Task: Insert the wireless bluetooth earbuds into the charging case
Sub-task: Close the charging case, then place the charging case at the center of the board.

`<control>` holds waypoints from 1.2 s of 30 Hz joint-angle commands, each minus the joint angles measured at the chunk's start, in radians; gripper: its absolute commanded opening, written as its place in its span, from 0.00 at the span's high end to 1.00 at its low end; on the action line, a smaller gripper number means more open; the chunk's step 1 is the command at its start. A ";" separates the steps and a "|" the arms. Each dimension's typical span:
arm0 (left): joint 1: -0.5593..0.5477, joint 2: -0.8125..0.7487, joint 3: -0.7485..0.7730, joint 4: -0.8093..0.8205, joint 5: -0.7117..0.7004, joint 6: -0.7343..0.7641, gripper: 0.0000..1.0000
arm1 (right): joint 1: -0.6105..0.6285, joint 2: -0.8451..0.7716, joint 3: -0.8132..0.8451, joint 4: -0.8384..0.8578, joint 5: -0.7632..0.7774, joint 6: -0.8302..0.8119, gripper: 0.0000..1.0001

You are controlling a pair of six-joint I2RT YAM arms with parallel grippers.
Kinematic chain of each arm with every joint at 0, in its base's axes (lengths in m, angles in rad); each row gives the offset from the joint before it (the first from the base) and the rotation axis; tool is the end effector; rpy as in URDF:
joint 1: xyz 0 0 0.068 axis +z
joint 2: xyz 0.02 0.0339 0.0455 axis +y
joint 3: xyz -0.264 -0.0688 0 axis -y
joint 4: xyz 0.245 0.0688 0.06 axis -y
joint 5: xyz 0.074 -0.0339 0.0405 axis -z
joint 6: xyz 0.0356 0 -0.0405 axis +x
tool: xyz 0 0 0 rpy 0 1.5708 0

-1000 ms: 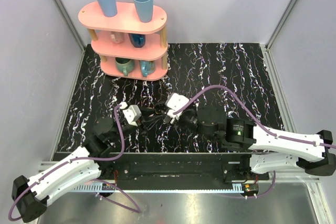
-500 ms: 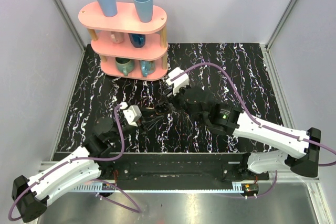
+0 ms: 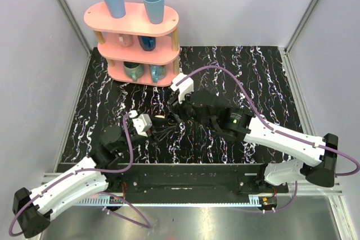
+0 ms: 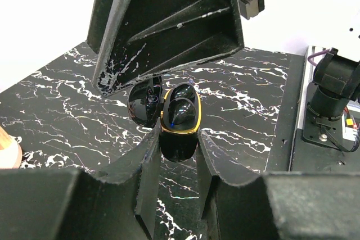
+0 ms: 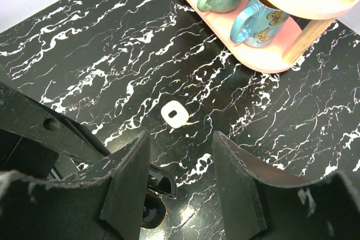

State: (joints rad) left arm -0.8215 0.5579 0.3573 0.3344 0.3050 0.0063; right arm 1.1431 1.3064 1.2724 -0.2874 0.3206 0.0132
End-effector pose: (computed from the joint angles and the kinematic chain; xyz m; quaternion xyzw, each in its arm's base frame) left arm 0.0978 -0.1208 0.2776 0.3664 0.5497 -0.3868 0.6435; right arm 0.1347 0.2685 0.3859 -0.3499 0.7263 0.2071 0.5543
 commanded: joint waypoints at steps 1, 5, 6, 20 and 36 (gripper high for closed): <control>0.002 -0.010 0.034 0.092 0.016 0.006 1.00 | -0.003 0.005 0.050 -0.047 -0.055 0.013 0.44; 0.002 -0.009 0.029 0.089 -0.006 0.011 1.00 | -0.003 -0.013 0.048 -0.070 -0.100 0.021 0.44; 0.004 -0.007 0.028 0.089 -0.012 0.011 1.00 | -0.003 -0.016 0.050 -0.076 -0.107 0.024 0.44; 0.005 -0.023 0.026 0.080 -0.059 0.029 1.00 | -0.003 -0.030 0.078 -0.211 -0.198 0.088 0.44; 0.068 0.305 0.074 0.087 -0.075 -0.211 1.00 | -0.184 -0.056 0.042 -0.203 0.223 0.315 0.22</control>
State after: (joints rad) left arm -0.8001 0.7502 0.3935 0.3527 0.1970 -0.0620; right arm 1.0981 1.2686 1.3201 -0.4538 0.4015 0.1677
